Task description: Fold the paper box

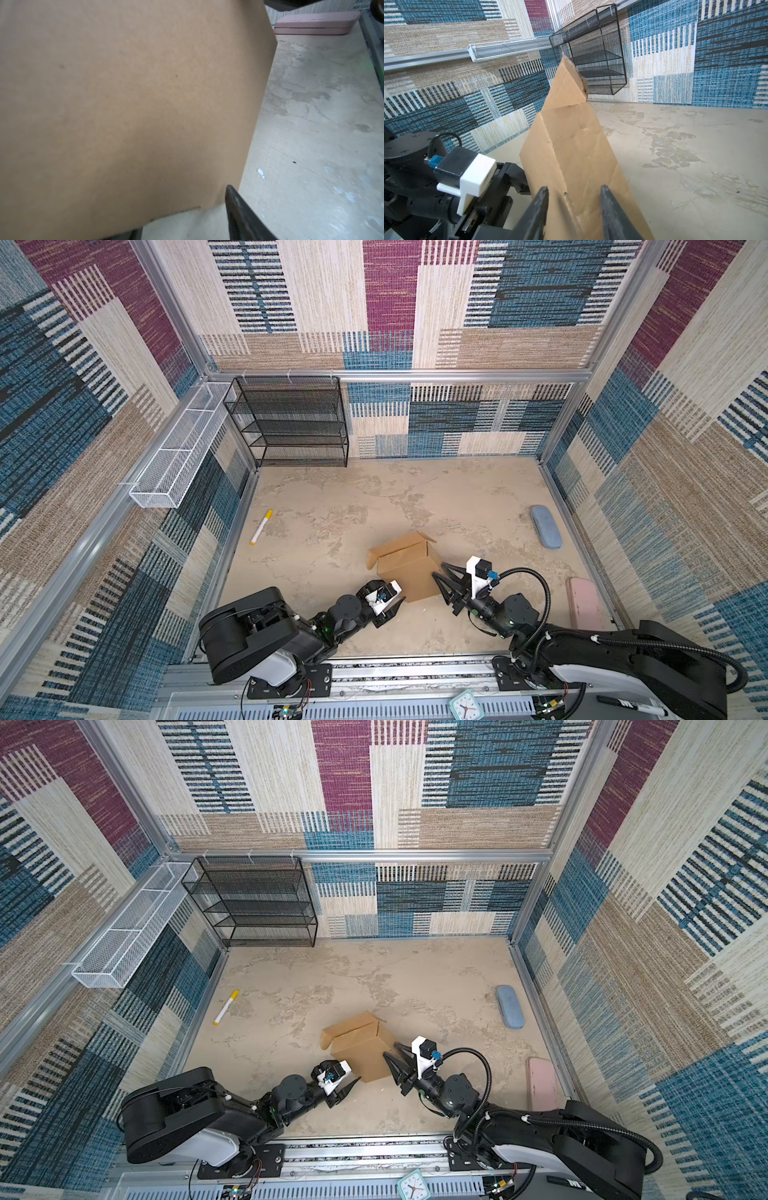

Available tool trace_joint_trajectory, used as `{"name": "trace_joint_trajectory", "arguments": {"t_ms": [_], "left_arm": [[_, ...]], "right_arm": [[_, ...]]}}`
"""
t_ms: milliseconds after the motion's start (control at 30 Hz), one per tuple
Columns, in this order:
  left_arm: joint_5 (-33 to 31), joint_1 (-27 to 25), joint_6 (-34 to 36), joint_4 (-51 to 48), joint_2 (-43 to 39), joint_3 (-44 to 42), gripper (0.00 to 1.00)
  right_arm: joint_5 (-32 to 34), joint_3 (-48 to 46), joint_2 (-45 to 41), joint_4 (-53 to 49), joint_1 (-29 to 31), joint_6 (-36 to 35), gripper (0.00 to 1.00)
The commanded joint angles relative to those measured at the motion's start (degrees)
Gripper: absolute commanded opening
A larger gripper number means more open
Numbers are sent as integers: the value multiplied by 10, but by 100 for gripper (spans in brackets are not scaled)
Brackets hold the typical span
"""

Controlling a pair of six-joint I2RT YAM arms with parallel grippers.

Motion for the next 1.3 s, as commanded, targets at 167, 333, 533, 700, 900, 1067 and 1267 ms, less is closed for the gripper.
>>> {"name": "trace_joint_trajectory", "arguments": {"t_ms": [167,333,533,700,900,1067,1267], "left_arm": [[-29,-15,55,81,12,17,63],[-51,-17,61,81,12,15,63],[-72,-21,66,81,15,17,63],[-81,-27,69,82,34,23,63],[-104,-40,82,81,55,29,63],[-117,-44,84,81,47,22,64],[-132,-43,78,81,46,18,65]], "right_arm": [[8,-93,-7,-44,5,84,43],[17,-91,0,-75,5,116,43],[24,-92,31,-69,5,153,43],[23,-87,89,-40,6,165,43],[29,-78,152,-6,11,166,43],[52,-87,118,-27,19,167,43],[82,-108,17,-83,21,175,43]]}}
